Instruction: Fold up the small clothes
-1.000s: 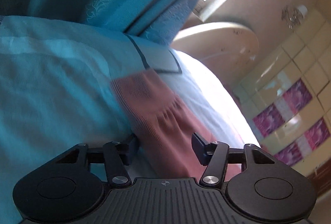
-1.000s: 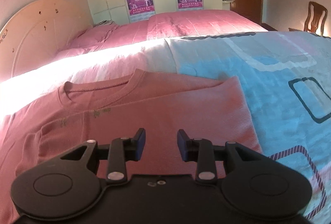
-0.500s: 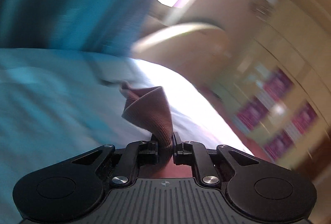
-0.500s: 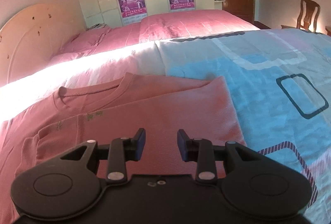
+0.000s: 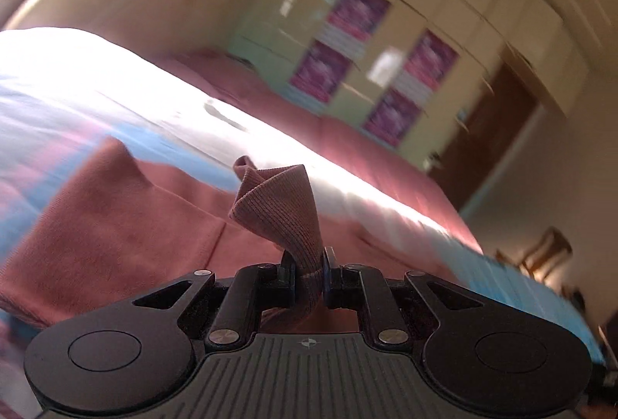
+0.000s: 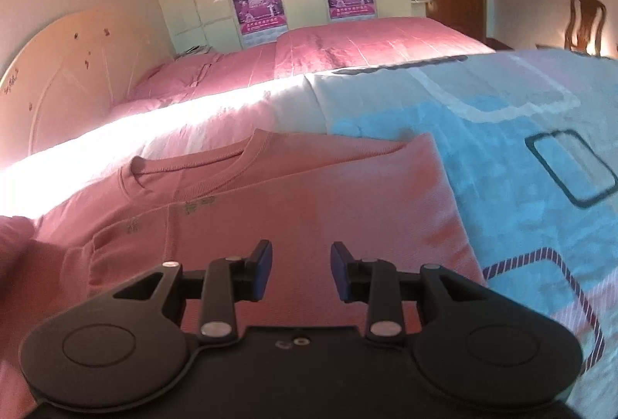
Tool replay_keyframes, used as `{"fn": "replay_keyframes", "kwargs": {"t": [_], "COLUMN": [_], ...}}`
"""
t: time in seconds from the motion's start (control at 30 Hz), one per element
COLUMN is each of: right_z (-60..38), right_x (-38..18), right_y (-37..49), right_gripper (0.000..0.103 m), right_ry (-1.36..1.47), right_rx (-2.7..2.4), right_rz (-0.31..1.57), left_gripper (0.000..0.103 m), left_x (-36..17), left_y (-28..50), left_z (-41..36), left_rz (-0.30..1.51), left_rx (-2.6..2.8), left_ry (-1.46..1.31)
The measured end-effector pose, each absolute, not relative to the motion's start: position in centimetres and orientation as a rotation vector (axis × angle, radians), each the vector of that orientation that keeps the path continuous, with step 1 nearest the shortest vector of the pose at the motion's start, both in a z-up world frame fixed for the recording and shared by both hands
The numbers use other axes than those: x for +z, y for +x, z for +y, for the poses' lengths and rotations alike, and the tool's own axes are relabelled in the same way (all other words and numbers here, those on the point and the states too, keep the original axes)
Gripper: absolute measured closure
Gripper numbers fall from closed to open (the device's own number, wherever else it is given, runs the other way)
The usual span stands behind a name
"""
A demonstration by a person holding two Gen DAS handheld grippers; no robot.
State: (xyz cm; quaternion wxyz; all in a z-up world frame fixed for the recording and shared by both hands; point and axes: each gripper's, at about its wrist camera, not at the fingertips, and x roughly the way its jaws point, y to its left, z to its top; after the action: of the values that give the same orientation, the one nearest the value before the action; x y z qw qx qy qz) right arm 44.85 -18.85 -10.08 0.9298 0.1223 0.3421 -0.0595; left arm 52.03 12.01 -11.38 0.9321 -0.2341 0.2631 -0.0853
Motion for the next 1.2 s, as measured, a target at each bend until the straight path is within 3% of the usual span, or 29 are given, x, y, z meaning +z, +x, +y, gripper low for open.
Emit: {"fn": "replay_keyframes", "kwargs": {"t": [0.33,0.4,0.43,0.47,0.6,0.77,1.0,1.2], "right_z": [-18.6,-18.8,-18.8,-18.7,-17.9,-16.5,-13.8,-12.1], "right_x": [-10.1,-10.2,-10.3,-10.3,-10.4,-11.3,-12.6,-13.8], "right_y": [44.0,44.1,44.1,44.1,44.4,45.1,46.2,47.5], "right_gripper": [0.067,0.061,0.058,0.058,0.058,0.058,0.061,0.082], "right_ry": [0.406,0.476,0.507,0.525,0.548,0.631,0.685,0.676], "right_rx": [-0.018,0.026,0.045,0.06,0.125,0.208,0.287,0.223], "right_rz": [0.714,0.724,0.725,0.728,0.741,0.781,0.853,0.88], "left_gripper": [0.089,0.06,0.039,0.034,0.034,0.034,0.036,0.045], "left_x": [-12.2,-13.0,-12.8,-12.5,-10.7,-9.9,-12.5,-14.3], "left_y": [53.2,53.7,53.4,52.9,50.7,46.1,43.3,46.7], "left_z": [-4.0,-5.8,-6.0,-6.2,-4.2,4.7,14.3,15.6], "left_rz": [0.718,0.759,0.737,0.714,0.656,0.601,0.668,0.663], "left_rx": [-0.336,-0.357,-0.39,-0.407,-0.371,-0.234,0.006,0.006], "left_ry": [-0.157,-0.102,-0.104,-0.106,-0.12,-0.155,-0.149,-0.142]}}
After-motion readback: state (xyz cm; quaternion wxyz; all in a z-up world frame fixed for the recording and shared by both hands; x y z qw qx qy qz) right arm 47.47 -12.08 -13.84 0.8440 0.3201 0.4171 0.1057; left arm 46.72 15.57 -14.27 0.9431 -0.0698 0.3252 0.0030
